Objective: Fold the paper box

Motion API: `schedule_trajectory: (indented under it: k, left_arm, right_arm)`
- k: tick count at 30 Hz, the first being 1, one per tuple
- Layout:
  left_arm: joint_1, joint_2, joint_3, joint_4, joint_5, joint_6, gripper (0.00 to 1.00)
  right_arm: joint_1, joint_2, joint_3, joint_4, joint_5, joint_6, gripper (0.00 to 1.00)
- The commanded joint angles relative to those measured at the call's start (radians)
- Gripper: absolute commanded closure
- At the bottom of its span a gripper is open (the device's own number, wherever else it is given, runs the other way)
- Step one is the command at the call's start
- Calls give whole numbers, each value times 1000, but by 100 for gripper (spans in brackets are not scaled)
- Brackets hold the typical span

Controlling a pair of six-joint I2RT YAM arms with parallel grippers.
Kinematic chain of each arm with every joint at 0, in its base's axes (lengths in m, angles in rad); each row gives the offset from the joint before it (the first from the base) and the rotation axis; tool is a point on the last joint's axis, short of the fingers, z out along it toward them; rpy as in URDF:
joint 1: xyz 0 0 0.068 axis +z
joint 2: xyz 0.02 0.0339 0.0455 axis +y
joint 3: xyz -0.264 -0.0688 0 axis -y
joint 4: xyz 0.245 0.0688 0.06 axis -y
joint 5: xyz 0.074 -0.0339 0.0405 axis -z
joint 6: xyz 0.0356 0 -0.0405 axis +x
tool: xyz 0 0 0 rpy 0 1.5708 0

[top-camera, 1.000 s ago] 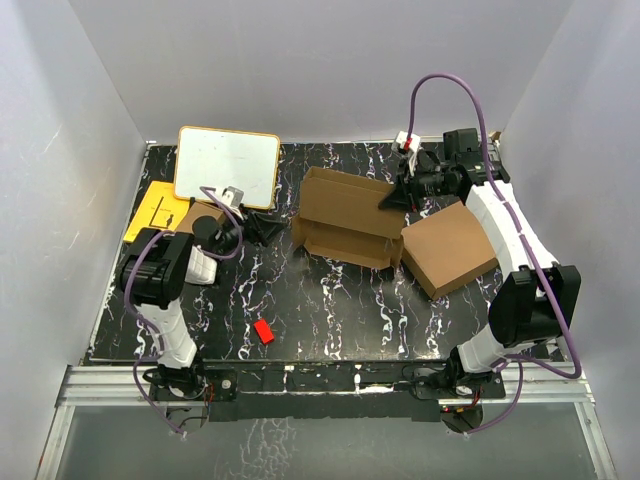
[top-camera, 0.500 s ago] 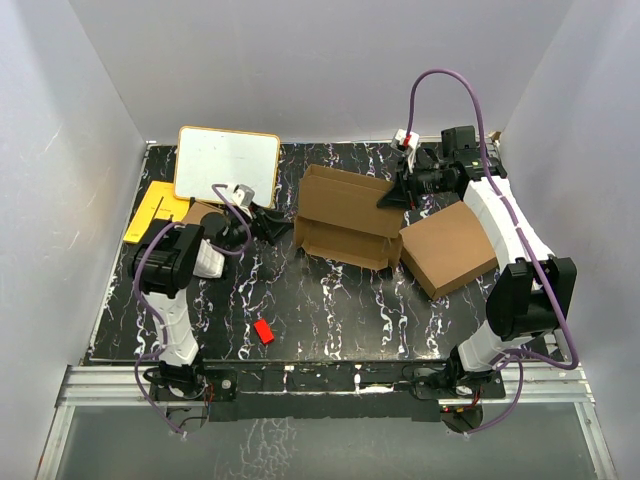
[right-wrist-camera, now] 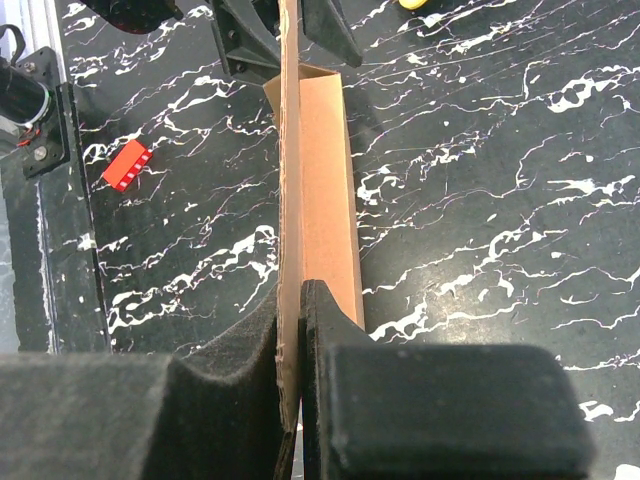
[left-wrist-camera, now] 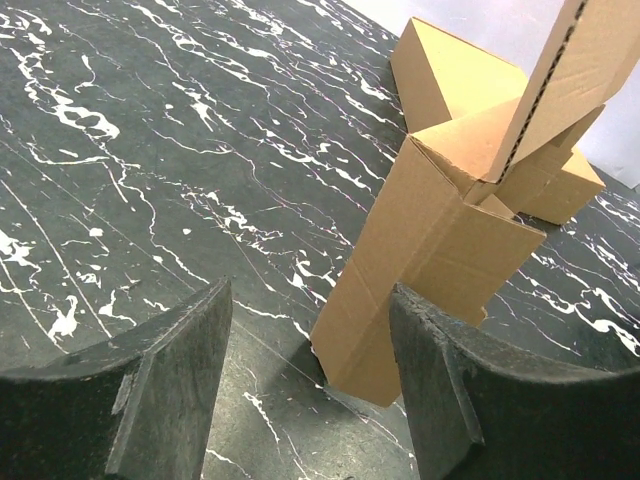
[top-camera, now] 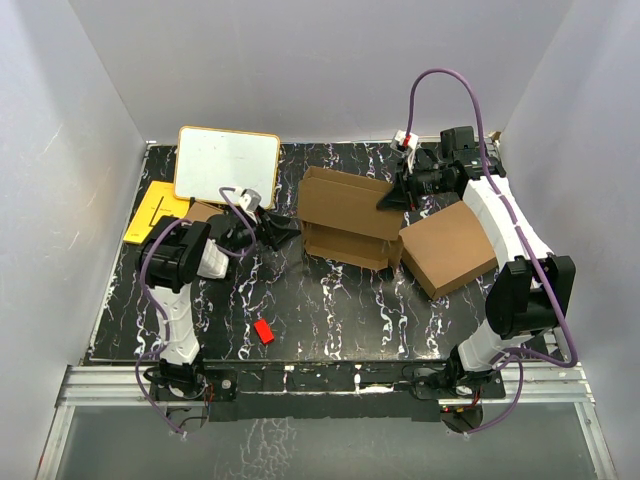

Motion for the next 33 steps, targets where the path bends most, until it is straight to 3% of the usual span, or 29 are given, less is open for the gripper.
schedule_trajectory:
  k: [1,7,24,33]
  left_arm:
    - [-18,-9,12,40,19,31,37]
    - [-39,-32,15,-26,6,100,34]
    - [-49,-22,-2,75,51,53,28]
    - [-61,-19,5,50,46,52,31]
  right_arm:
    - [3,4,37,3,-24,-18,92]
    - [3,3,33,2,-32,-17,92]
    - [4,10,35,-1,-42,-17,92]
    - [3,13,36,-4,-51,-15,92]
